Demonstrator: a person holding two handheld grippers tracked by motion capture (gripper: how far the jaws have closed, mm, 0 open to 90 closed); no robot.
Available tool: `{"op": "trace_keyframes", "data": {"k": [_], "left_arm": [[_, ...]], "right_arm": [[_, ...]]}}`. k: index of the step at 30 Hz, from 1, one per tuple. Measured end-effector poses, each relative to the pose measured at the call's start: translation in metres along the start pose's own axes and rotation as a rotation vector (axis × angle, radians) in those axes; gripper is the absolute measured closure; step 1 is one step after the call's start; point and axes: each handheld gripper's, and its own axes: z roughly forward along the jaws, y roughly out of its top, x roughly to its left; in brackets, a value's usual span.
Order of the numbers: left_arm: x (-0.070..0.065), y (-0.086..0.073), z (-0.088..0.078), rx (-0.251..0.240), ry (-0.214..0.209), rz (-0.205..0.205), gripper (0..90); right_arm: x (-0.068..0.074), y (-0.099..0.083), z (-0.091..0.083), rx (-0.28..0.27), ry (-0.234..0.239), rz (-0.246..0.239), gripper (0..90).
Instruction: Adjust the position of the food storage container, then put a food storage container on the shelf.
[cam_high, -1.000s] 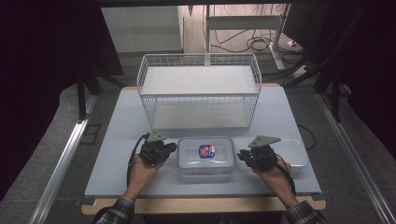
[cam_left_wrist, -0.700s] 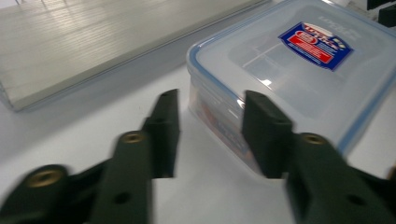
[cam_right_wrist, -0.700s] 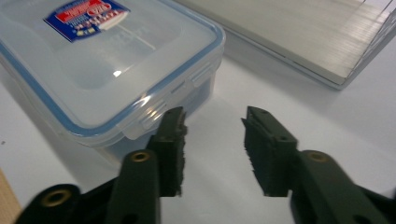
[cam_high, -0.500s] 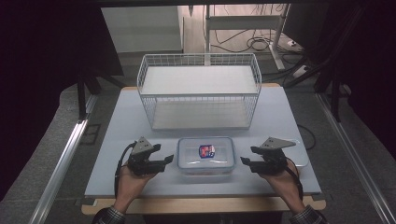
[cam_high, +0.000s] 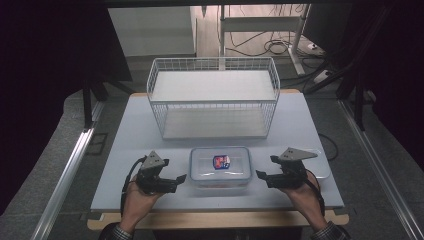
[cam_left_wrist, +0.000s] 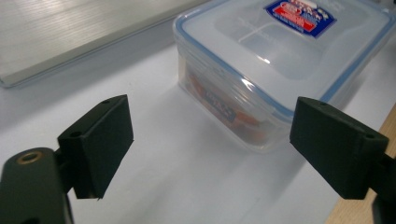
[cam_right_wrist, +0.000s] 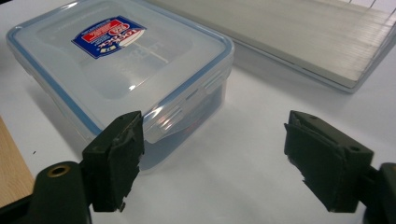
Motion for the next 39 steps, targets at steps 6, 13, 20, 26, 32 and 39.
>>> {"op": "trace_keyframes", "data": {"k": [6,13,20,26,32,39], "left_arm": [[-0.001,0.000,0.004,0.005,0.052,0.040,5.7],[0.003,-0.001,0.014,0.028,0.024,0.040,0.6],[0.004,0.008,0.014,0.054,-0.018,-0.007,0.5],[0.003,0.021,0.017,0.055,-0.095,-0.029,1.7],[0.001,0.030,0.035,0.099,-0.137,-0.005,5.5],[0.012,0.037,0.056,0.136,-0.230,-0.061,4.4]], "right_arm": [[0.003,0.000,0.004,0.019,0.014,-0.021,12.4],[0.007,0.005,0.009,0.034,0.028,-0.021,4.5],[0.014,0.017,0.011,0.056,0.065,-0.026,0.8],[0.013,0.025,0.015,0.103,0.135,0.026,5.7],[0.008,0.027,0.026,0.145,0.157,0.067,8.6],[0.001,0.037,0.052,0.185,0.191,0.102,9.4]]}}
